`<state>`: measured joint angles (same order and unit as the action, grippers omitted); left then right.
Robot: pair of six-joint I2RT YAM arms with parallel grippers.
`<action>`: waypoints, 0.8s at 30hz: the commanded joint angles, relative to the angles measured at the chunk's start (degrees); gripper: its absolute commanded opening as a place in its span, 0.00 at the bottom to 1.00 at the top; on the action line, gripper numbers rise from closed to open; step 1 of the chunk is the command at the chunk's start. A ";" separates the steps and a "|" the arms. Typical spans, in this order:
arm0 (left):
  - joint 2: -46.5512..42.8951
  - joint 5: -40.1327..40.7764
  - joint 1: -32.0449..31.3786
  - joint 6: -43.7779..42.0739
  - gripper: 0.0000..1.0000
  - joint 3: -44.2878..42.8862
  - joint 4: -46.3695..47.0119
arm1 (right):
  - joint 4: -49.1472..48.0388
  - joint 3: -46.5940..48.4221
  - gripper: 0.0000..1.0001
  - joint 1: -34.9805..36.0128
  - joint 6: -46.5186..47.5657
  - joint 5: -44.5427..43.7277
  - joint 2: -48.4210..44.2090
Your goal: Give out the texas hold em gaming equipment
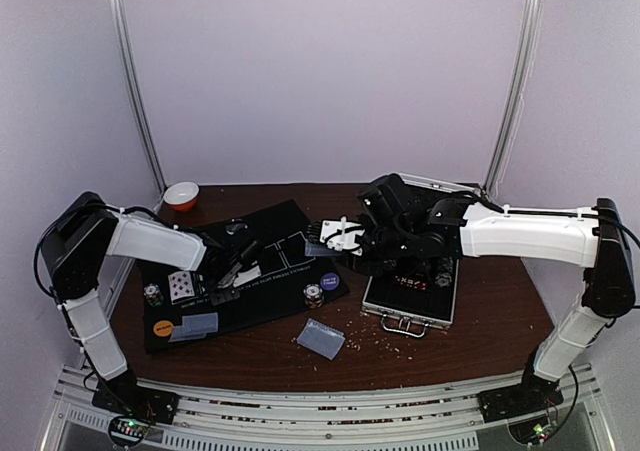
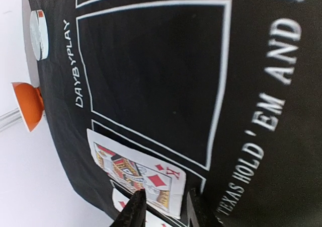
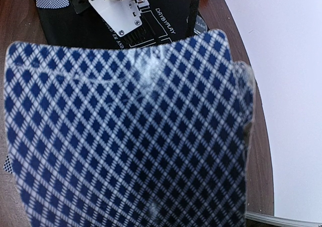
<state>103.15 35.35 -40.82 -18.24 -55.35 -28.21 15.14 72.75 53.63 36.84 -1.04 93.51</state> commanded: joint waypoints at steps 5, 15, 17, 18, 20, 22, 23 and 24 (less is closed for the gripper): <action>-8.17 -18.83 -0.32 4.78 0.47 -5.34 -8.22 | 0.36 -0.07 0.42 -0.15 -0.37 -0.84 -1.32; -22.56 -50.45 7.09 31.99 0.90 -8.36 17.96 | 0.28 1.00 0.42 -0.14 -0.44 0.11 -0.87; -25.50 -63.46 7.18 37.56 0.97 -2.67 31.25 | -0.07 0.90 0.42 -0.18 -0.45 0.32 -0.96; -26.43 -68.25 7.20 40.66 0.98 0.20 37.74 | -0.14 0.90 0.42 -0.18 -0.51 0.44 -0.94; -26.91 -72.96 6.75 46.50 0.98 4.76 48.42 | -0.27 0.90 0.42 -0.06 -0.54 0.71 -0.81; -25.91 -73.94 5.78 47.80 0.98 6.23 50.44 | -0.41 0.93 0.42 -0.09 -0.62 0.85 -0.64; -24.93 -73.43 5.15 46.97 0.98 5.49 48.99 | -0.45 0.98 0.42 -0.04 -0.63 1.00 -0.61; -23.88 -72.74 4.44 46.56 0.98 4.59 47.15 | -0.53 0.94 0.42 -0.02 -0.63 1.08 -0.57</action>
<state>76.27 -28.60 -34.59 21.78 -50.94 9.15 15.31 72.75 53.63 36.86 -0.75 93.51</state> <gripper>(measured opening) 0.982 0.422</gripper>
